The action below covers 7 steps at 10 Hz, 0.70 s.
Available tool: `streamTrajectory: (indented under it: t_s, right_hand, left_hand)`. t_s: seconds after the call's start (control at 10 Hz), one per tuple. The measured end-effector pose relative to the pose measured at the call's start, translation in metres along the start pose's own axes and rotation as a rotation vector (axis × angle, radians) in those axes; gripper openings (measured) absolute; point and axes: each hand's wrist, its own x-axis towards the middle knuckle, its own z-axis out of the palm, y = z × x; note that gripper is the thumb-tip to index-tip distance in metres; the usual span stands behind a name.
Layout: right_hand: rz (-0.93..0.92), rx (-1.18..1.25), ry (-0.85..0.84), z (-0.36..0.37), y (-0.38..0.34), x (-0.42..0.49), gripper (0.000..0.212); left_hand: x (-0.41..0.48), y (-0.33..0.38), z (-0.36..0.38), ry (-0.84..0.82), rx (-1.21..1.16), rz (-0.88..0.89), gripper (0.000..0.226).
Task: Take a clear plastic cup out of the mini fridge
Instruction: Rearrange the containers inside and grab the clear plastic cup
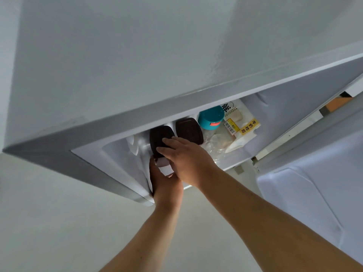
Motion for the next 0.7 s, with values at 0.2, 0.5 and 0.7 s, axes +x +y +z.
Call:
streamTrajectory:
  t_s: [0.2, 0.5, 0.7]
  right_hand:
    - [0.0, -0.044, -0.016, 0.0, 0.001, 0.002, 0.054]
    - [0.019, -0.109, -0.076, -0.003, -0.001, 0.007, 0.052]
    - [0.07, -0.105, -0.082, -0.005, -0.002, 0.0, 0.053]
  left_hand:
    - [0.016, -0.017, -0.007, -0.043, 0.2, 0.096, 0.074]
    - [0.039, 0.009, 0.011, -0.027, -0.424, -0.173, 0.05]
    - [0.041, 0.01, 0.015, -0.019, -0.752, -0.41, 0.044]
